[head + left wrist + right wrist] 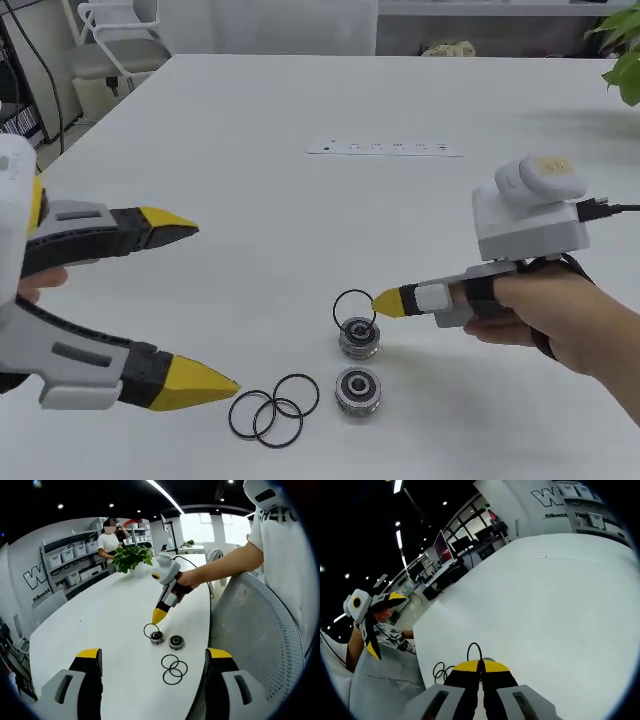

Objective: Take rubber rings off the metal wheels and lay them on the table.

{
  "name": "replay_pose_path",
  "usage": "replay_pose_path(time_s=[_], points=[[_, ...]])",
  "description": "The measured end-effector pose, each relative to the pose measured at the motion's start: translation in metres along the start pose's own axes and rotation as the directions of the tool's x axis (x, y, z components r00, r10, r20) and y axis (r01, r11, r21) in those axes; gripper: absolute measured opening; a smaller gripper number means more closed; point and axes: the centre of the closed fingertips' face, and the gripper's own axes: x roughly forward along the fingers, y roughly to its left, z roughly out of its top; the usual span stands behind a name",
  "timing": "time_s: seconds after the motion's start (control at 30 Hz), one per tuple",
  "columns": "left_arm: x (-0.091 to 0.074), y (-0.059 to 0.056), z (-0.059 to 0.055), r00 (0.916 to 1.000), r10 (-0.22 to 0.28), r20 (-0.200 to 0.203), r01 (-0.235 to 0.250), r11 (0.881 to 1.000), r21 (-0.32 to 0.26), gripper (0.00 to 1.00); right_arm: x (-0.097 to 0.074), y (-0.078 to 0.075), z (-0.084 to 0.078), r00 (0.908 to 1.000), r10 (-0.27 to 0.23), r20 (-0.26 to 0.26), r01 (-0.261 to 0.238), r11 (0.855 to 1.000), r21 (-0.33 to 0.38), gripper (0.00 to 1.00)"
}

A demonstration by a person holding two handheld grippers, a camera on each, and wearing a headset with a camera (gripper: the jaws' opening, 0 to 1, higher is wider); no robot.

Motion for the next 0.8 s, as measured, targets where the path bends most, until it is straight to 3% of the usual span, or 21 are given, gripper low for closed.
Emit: replay_pose_path(time_s=[0.27, 0.33, 0.57, 0.8], points=[[-0.017, -0.004, -0.028, 0.9979, 0.059, -0.027, -0.061, 0.995, -0.075, 0.86, 0.000, 0.018, 0.010, 0.9990, 0.042, 0.015, -0.041, 0.998, -0.040, 0.00], [-0.019, -0.003, -0.035, 0.9951, 0.094, -0.031, -0.097, 0.989, -0.113, 0.86, 0.001, 0.022, 0.010, 0.9987, 0.050, 0.010, -0.049, 0.997, -0.053, 0.00], [-0.016, -0.015, -0.044, 0.9956, 0.090, -0.025, -0.093, 0.984, -0.154, 0.86, 0.004, 0.032, 0.010, 0.9970, 0.078, 0.003, -0.077, 0.995, -0.071, 0.00], [-0.012, -0.018, -0.054, 0.9943, 0.099, -0.041, -0.105, 0.976, -0.193, 0.85, 0.006, 0.047, 0.012, 0.9943, 0.107, -0.002, -0.107, 0.989, -0.100, 0.00]])
